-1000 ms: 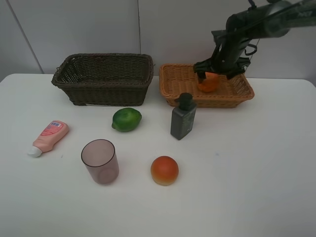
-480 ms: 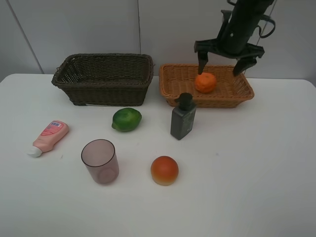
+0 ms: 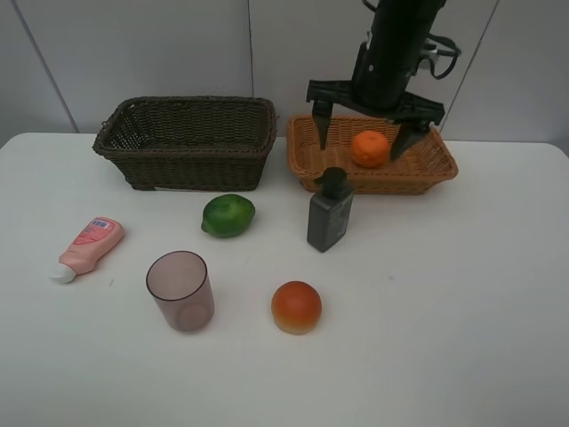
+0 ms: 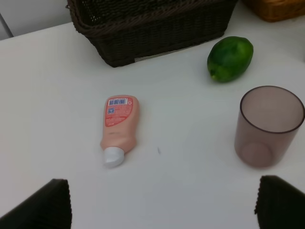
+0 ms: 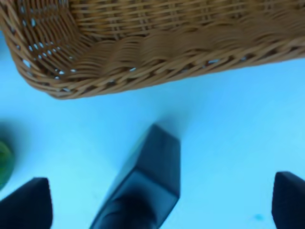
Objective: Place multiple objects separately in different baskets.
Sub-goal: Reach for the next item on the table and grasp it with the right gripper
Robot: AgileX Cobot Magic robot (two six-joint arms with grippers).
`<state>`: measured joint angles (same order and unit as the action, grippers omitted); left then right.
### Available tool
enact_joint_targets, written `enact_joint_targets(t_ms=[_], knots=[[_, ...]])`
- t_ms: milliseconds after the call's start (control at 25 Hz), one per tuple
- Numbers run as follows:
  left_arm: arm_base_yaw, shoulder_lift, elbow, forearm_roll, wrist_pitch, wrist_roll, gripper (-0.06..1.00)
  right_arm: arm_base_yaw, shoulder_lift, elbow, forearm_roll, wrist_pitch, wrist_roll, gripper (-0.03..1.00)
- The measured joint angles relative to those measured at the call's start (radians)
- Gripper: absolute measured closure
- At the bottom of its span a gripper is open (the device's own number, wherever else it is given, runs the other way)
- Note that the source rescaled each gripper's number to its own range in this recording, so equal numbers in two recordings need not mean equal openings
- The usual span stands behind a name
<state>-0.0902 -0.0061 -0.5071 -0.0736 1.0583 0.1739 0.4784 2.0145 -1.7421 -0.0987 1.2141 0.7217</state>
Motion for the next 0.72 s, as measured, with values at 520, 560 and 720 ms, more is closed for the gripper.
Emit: enact_joint_targets(t_ms=[520, 560, 720], knots=[[0.000, 0.000, 0.000, 0.000, 0.000, 0.000, -0.06, 0.067, -0.001, 0.061, -0.037, -0.045, 0.133, -0.03], [0.000, 0.000, 0.000, 0.000, 0.000, 0.000, -0.06, 0.067, -0.001, 0.080, -0.037, -0.063, 0.142, -0.03], [0.000, 0.000, 0.000, 0.000, 0.000, 0.000, -0.06, 0.067, -0.001, 0.137, -0.022, -0.135, 0.176, -0.03]])
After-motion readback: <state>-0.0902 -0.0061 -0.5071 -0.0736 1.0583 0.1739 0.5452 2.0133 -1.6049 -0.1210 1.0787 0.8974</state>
